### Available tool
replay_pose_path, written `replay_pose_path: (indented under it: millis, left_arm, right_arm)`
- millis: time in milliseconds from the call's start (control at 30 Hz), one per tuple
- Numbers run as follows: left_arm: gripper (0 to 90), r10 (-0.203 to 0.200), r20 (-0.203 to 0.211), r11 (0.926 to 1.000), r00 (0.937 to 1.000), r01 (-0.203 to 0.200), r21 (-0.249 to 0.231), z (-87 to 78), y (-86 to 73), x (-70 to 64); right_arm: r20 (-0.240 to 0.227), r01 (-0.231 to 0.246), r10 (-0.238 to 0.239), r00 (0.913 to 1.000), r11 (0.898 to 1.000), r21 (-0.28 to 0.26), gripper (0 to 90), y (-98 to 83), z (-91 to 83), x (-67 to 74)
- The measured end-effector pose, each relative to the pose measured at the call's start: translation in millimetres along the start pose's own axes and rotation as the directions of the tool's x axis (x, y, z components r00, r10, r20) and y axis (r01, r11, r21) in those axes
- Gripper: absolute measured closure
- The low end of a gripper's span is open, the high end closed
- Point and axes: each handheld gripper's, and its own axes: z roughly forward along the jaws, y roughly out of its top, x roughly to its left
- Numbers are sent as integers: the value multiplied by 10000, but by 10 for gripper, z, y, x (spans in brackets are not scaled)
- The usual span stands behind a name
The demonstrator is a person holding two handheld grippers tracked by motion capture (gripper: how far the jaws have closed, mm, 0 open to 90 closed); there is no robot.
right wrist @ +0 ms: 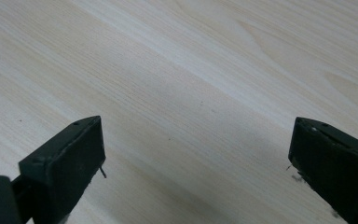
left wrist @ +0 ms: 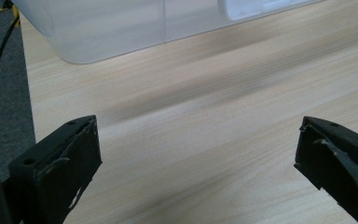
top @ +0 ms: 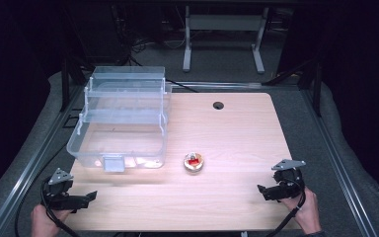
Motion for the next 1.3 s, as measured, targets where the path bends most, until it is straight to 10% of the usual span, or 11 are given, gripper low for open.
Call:
replay_pose_path:
  millis: [1300]
  left_arm:
    - [1, 159, 319, 9994, 9994, -168, 291, 38, 49, -31]
  right_arm:
    - [-652, 1978, -1948, 9787, 9792, 443, 29, 956, 185, 465]
